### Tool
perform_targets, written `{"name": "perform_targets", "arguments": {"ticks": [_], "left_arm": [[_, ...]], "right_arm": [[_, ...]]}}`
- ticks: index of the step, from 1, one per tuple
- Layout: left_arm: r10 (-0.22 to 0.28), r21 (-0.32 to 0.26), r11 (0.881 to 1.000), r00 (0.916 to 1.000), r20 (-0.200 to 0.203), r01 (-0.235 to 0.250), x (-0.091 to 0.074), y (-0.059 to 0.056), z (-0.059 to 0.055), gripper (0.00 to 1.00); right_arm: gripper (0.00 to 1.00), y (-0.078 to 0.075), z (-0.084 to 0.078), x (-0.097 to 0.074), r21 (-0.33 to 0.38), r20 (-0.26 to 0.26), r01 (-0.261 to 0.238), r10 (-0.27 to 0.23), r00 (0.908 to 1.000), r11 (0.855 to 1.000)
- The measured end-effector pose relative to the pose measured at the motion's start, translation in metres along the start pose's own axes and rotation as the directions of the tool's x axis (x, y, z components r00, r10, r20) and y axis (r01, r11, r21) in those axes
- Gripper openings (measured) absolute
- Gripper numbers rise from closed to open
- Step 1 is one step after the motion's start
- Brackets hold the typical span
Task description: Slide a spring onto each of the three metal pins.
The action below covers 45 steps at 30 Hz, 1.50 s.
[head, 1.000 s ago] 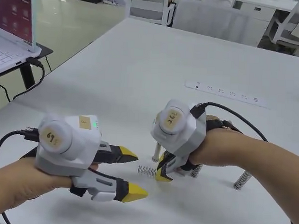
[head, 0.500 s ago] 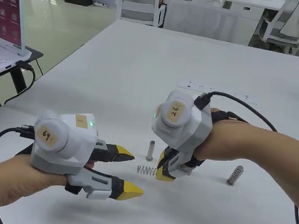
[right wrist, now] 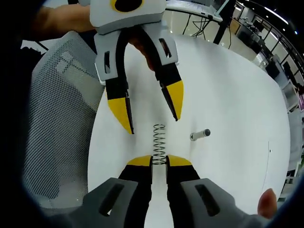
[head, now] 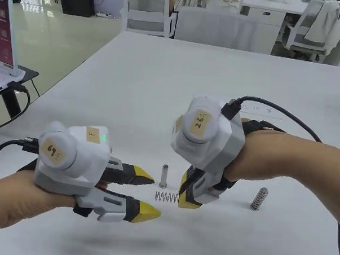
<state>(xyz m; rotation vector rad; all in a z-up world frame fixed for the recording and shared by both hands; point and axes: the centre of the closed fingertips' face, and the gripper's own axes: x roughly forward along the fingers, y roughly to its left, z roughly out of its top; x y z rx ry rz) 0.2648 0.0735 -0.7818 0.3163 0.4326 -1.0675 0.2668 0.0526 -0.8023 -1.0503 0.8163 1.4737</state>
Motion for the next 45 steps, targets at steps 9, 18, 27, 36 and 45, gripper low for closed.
{"name": "perform_targets", "arguments": {"ticks": [9, 18, 27, 36, 45], "left_arm": [[-0.030, 0.055, 0.998, 0.9993, -0.023, 0.031, 0.007, -0.004, 0.004, 0.20], [-0.048, 0.097, 0.994, 0.9980, -0.040, 0.052, 0.015, -0.009, 0.003, 0.11], [-0.049, 0.133, 0.990, 0.9977, -0.047, 0.055, 0.020, -0.010, 0.004, 0.03], [-0.049, 0.167, 0.984, 0.9963, -0.070, 0.060, 0.024, -0.012, -0.001, 0.03], [-0.045, 0.185, 0.981, 0.9958, -0.080, 0.059, 0.025, -0.013, -0.004, 0.03]], "right_arm": [[0.08, 0.002, -0.004, -0.004, -0.002, -0.014, 0.002, -0.002, 0.9999, 1.000], [0.08, 0.006, -0.007, -0.005, -0.001, -0.026, -0.004, 0.004, 0.9997, 1.000], [0.08, 0.008, -0.011, -0.007, 0.002, -0.037, -0.009, 0.009, 0.9993, 1.000], [0.08, 0.009, -0.011, -0.008, 0.007, -0.034, -0.013, 0.013, 0.9993, 1.000], [0.08, 0.012, -0.006, -0.013, 0.001, -0.025, -0.011, 0.011, 0.9996, 1.000]]}}
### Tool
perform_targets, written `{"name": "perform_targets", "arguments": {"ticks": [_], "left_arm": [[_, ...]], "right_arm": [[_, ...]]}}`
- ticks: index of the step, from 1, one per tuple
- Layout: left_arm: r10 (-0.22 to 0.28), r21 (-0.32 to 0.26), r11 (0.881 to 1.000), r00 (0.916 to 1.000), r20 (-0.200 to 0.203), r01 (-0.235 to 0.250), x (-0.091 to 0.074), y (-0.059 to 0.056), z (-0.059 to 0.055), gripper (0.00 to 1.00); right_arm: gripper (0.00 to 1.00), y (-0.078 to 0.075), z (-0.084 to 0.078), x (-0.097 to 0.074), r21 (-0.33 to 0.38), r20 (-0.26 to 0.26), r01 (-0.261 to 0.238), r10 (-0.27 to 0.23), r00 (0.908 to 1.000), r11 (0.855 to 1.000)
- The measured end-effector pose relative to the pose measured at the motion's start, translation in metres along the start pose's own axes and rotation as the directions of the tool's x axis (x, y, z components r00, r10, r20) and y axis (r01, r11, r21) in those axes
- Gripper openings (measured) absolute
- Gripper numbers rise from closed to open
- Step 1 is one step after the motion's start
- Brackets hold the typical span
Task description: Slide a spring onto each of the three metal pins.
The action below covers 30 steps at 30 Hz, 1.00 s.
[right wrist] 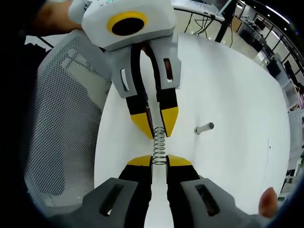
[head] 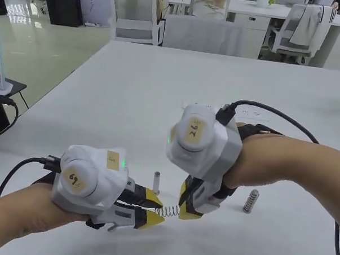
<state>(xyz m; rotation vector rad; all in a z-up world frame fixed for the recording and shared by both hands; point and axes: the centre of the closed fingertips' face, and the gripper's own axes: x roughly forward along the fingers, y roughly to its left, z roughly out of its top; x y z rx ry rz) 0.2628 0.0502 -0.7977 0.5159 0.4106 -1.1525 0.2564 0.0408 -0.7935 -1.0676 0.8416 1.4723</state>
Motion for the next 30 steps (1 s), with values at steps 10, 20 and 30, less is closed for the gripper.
{"name": "perform_targets", "arguments": {"ticks": [10, 20, 30], "left_arm": [[-0.002, -0.003, 1.000, 1.0000, -0.002, 0.002, 0.002, -0.001, -0.002, 0.03], [0.006, -0.017, 1.000, 0.9999, 0.010, -0.006, 0.001, 0.001, -0.001, 0.02], [0.014, -0.034, 0.999, 0.9995, 0.027, -0.013, 0.000, 0.002, 0.001, 0.02]], "right_arm": [[0.08, 0.001, 0.012, -0.007, -0.005, 0.044, 0.006, -0.006, 0.9990, 1.000], [0.08, -0.001, 0.022, -0.011, -0.006, 0.096, 0.015, -0.015, 0.9953, 1.000], [0.08, -0.002, 0.033, -0.015, -0.006, 0.145, 0.023, -0.022, 0.9892, 1.000]]}}
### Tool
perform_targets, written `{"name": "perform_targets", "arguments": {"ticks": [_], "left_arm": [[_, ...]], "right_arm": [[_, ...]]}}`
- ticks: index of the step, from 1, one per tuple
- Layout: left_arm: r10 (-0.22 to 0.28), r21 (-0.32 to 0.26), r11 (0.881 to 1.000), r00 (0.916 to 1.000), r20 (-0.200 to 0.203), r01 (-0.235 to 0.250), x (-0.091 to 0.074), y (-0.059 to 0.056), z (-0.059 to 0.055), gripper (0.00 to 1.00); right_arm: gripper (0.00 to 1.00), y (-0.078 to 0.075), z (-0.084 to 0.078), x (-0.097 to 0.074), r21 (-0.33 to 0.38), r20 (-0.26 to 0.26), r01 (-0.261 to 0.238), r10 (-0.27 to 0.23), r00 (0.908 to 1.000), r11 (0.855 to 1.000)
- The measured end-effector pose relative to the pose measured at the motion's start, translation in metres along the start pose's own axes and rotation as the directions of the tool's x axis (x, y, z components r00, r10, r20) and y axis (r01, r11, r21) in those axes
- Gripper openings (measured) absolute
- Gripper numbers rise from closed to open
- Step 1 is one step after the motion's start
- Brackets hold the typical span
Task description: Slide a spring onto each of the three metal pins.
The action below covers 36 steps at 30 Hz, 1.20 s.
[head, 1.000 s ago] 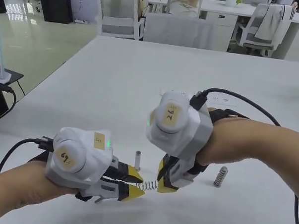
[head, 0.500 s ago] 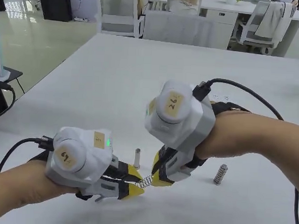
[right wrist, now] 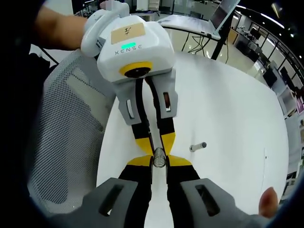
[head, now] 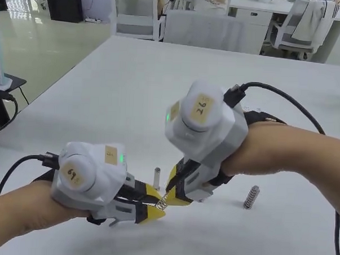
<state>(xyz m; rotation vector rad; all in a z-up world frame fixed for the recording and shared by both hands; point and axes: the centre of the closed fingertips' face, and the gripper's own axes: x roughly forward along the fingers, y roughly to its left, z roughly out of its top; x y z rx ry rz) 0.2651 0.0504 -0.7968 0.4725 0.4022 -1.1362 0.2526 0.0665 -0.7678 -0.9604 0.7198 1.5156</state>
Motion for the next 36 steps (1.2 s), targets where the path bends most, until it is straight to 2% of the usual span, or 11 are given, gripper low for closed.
{"name": "perform_targets", "arguments": {"ticks": [5, 23, 32, 36], "left_arm": [[0.002, -0.008, 1.000, 1.0000, 0.005, -0.002, 0.000, 0.001, 0.000, 0.02], [-0.001, -0.026, 1.000, 0.9999, 0.012, 0.001, 0.000, 0.001, -0.002, 0.02], [0.000, -0.025, 1.000, 0.9996, 0.028, 0.001, 0.000, 0.000, 0.003, 0.02], [0.004, -0.039, 0.999, 0.9988, 0.049, -0.002, -0.002, 0.002, 0.008, 0.02]], "right_arm": [[0.08, 0.000, 0.003, 0.000, 0.006, 0.017, -0.001, 0.001, 0.9999, 1.000], [0.09, -0.001, -0.005, 0.006, 0.033, 0.010, -0.013, 0.013, 0.9999, 0.999], [0.10, -0.001, -0.005, 0.011, 0.047, 0.018, -0.019, 0.018, 0.9997, 0.999], [0.09, -0.001, -0.005, 0.011, 0.049, 0.020, -0.018, 0.017, 0.9997, 0.999]]}}
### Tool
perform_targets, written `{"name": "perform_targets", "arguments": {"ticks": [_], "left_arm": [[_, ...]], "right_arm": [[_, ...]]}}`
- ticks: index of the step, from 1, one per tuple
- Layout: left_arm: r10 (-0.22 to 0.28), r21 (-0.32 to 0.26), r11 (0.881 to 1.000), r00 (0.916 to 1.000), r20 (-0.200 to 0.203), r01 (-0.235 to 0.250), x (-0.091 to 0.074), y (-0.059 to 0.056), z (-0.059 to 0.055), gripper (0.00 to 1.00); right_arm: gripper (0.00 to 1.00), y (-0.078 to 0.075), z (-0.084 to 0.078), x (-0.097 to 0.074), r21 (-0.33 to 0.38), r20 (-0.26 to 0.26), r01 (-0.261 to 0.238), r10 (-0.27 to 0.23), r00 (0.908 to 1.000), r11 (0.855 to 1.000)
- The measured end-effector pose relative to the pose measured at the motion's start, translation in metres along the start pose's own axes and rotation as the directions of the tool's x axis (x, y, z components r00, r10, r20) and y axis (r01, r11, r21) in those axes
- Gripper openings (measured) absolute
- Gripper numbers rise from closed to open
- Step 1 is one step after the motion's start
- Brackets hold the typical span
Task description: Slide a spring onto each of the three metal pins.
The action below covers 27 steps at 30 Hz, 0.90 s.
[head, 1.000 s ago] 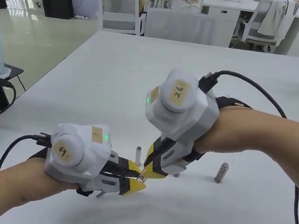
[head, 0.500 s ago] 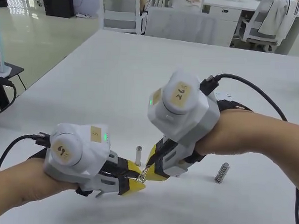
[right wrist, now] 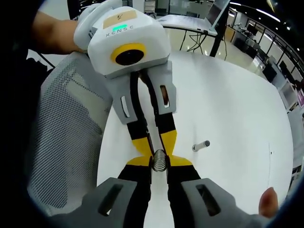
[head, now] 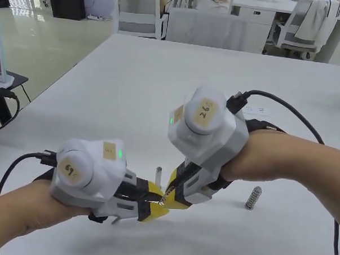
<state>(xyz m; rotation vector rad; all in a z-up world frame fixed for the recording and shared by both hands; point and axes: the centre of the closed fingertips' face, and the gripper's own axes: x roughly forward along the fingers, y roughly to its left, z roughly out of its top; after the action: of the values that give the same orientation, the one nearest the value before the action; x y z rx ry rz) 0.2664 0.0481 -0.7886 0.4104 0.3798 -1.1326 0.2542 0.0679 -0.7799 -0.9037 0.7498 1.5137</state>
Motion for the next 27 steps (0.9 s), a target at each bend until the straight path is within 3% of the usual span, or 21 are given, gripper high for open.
{"name": "perform_targets", "arguments": {"ticks": [21, 27], "left_arm": [[0.010, -0.004, 1.000, 0.9999, 0.013, -0.010, -0.0006, 0.0011, 0.0023, 0.03], [0.002, -0.019, 1.000, 1.0000, 0.001, -0.002, -0.0013, -0.0001, -0.0016, 0.10]], "right_arm": [[0.09, -0.0024, 0.0026, -0.0003, -0.009, 0.006, 0.004, -0.004, 1.0000, 1.000], [0.09, -0.0045, 0.0028, -0.0005, -0.012, 0.001, 0.006, -0.006, 1.0000, 1.000]]}}
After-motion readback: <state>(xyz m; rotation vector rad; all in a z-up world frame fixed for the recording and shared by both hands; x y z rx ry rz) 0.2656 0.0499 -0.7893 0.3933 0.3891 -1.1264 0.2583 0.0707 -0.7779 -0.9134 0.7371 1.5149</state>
